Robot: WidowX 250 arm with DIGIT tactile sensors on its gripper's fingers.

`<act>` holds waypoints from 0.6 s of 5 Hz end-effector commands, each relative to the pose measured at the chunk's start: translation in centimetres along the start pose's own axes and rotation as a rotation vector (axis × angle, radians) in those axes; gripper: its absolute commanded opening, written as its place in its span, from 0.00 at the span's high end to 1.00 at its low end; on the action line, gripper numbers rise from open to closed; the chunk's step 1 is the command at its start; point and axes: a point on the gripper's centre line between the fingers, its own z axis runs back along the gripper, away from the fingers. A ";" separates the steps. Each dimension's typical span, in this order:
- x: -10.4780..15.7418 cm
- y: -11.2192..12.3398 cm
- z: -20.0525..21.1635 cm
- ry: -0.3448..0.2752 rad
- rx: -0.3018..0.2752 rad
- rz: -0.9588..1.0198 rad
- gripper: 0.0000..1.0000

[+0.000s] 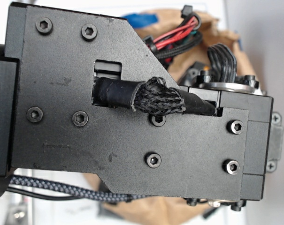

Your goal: Grab the blue rope.

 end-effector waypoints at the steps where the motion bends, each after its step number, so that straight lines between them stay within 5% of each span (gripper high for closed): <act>1: 0.0 0.2 -1.1 -0.046 -0.100 0.080 0.00; 2: 0.9 0.1 -3.1 0.054 -0.096 0.039 0.00; 3: 0.9 0.4 -4.0 0.053 -0.095 0.046 0.00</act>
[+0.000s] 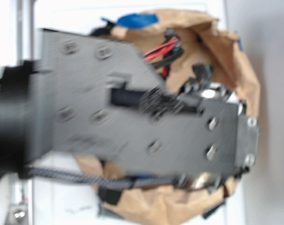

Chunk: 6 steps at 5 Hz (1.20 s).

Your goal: Grab the blue rope.

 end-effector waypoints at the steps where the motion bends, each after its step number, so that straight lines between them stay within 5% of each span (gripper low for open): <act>1: 1.4 1.6 -1.5 -0.029 -0.038 0.015 0.00; 3: 4.4 1.4 -4.8 -0.054 -0.006 -0.008 0.00; 6: 1.9 1.9 -6.1 -0.041 0.009 -0.152 0.00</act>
